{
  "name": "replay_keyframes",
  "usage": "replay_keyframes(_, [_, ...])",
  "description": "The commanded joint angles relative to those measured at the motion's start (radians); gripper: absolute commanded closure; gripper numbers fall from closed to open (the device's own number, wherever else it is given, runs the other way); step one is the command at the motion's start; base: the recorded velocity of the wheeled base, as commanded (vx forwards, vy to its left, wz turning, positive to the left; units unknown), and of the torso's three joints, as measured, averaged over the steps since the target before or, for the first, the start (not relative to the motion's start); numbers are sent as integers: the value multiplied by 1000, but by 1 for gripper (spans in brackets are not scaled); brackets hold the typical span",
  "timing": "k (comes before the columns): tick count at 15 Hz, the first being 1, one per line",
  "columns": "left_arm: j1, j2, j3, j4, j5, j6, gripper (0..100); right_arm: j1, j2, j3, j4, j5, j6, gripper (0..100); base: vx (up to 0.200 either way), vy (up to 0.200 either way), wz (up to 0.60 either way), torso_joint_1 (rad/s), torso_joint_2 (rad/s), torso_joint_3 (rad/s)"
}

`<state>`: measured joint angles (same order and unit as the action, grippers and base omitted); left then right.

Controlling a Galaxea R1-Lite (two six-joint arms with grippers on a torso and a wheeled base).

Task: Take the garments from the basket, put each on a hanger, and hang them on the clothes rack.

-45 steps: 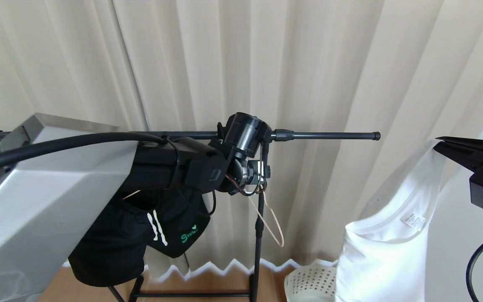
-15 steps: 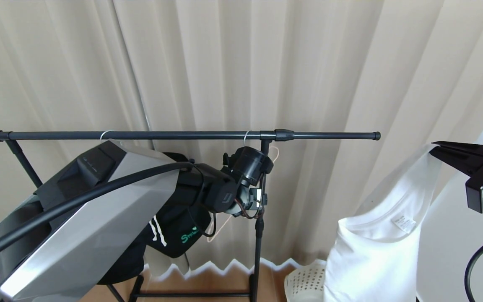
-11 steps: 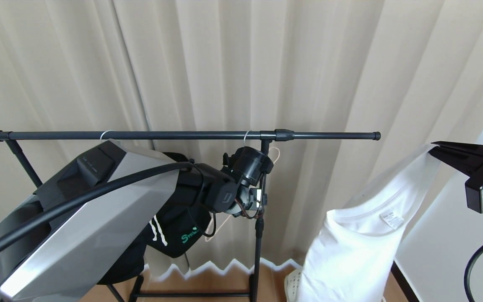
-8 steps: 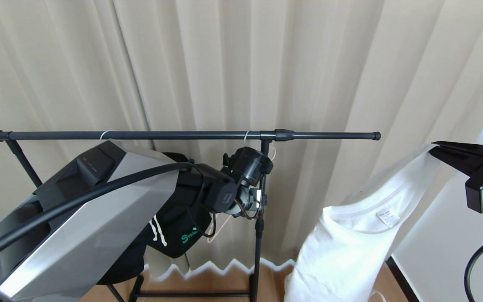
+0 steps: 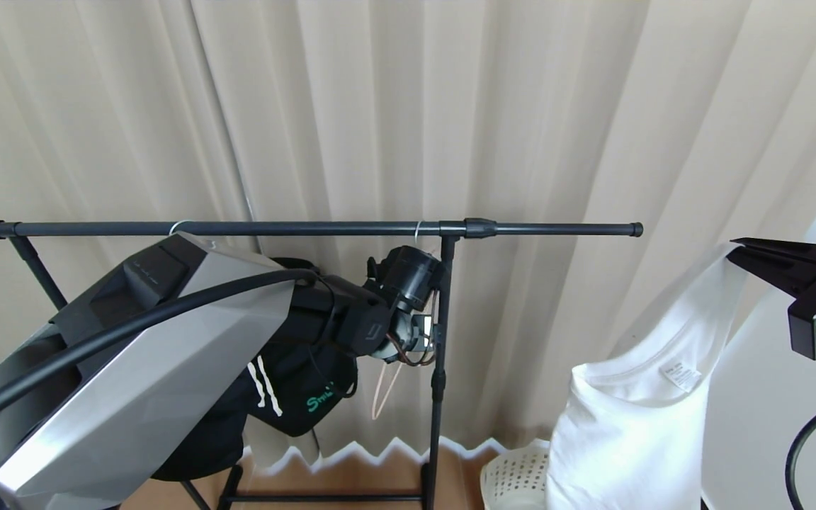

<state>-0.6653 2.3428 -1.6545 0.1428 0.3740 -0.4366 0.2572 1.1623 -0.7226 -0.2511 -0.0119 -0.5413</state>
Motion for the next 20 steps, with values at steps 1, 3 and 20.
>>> replay_keyframes(1, [-2, 1, 5, 0, 0, -1, 100, 0, -1, 5, -1, 1, 0, 100, 0, 0, 0, 0, 0, 0])
replay_keyframes(3, [-2, -5, 12, 0, 2, -2, 100, 0, 2, 6, -1, 0, 0, 100, 0, 0, 0, 0, 0, 0])
replay_keyframes(20, [-7, -204, 185, -20, 16, -2, 100, 0, 0, 8, -1, 0, 0, 100, 0, 0, 0, 0, 0, 0])
